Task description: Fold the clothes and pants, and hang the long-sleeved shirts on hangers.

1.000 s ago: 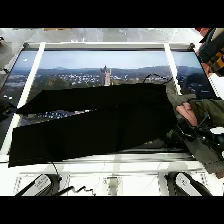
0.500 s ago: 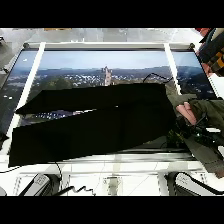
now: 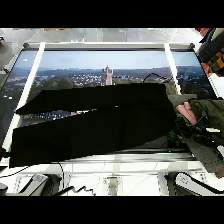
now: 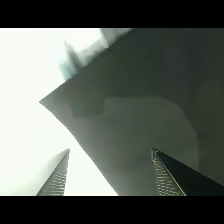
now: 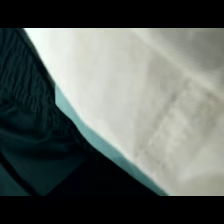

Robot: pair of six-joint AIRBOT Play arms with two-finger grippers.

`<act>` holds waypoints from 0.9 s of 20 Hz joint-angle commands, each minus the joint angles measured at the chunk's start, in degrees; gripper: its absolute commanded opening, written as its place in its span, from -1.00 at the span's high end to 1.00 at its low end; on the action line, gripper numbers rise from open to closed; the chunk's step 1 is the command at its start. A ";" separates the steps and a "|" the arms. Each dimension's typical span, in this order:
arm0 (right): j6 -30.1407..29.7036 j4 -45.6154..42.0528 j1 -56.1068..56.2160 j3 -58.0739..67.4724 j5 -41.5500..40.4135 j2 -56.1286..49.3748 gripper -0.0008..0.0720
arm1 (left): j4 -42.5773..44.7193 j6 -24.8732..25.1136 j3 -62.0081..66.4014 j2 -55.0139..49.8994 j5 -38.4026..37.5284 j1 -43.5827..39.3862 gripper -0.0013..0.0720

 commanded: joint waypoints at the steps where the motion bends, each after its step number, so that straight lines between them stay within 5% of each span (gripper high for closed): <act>1: -0.48 0.13 0.02 0.02 -0.24 -0.04 0.92 | 0.04 0.24 -3.78 0.00 5.46 2.12 -0.61; 6: -0.48 -0.44 0.02 0.02 -0.31 -0.04 0.92 | 0.07 0.24 -8.37 -0.04 14.80 2.12 -0.61; 12: -0.48 -3.85 0.02 0.02 0.20 0.20 0.92 | 0.44 0.22 -8.52 -2.45 17.27 2.12 -0.60; 13: -0.48 -4.22 0.02 0.04 0.15 0.59 0.92 | 0.42 0.24 -8.52 -3.67 17.29 2.10 -0.47; 16: -0.46 -6.34 0.02 0.02 0.17 2.69 0.92 | 0.17 0.24 -8.17 -5.40 18.29 2.10 0.43; 18: -0.44 -8.22 0.02 0.02 0.96 5.05 0.92 | 0.00 0.24 -5.88 -5.14 16.90 2.10 0.81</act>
